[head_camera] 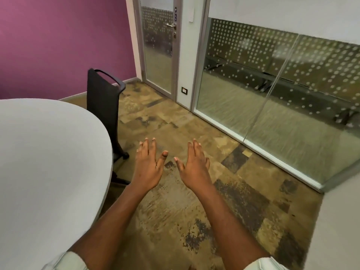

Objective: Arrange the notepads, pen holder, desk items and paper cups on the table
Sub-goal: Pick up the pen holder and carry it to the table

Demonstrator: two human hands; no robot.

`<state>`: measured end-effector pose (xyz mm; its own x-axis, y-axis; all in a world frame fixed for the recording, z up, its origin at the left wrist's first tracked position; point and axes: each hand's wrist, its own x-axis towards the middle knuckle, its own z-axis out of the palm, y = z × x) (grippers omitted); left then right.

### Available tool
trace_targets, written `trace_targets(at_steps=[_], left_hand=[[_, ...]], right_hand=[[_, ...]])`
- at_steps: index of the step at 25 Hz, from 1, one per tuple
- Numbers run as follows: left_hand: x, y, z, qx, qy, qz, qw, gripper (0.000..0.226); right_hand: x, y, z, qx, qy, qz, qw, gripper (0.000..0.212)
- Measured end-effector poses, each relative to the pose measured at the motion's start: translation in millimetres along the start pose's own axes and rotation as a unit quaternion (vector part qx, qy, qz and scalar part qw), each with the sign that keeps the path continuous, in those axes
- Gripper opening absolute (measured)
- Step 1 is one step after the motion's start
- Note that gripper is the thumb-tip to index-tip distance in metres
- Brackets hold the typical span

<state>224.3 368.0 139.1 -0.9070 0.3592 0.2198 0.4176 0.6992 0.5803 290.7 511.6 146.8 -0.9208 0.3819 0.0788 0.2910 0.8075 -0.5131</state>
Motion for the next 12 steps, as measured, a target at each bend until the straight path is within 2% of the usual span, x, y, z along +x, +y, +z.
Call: trace_targets(at_steps=[3,7,12], left_hand=[[60.5,15.2,23.9,0.058,0.04,-0.001,0.998,0.091],[119.1,20.8,49.6,0.131,0.028,-0.01,0.991,0.086],[225.8,12.5,77.8,0.126,0.025,0.023,0.991,0.088]], right_hand=[[76.5,31.2,-20.2,-0.043,-0.006,-0.03,0.999,0.075],[147.8,54.7,-23.0,-0.061,-0.023,-0.06,0.996,0.077],[258.3,68.5,-10.0,-0.053,-0.026,-0.074,0.995,0.078]])
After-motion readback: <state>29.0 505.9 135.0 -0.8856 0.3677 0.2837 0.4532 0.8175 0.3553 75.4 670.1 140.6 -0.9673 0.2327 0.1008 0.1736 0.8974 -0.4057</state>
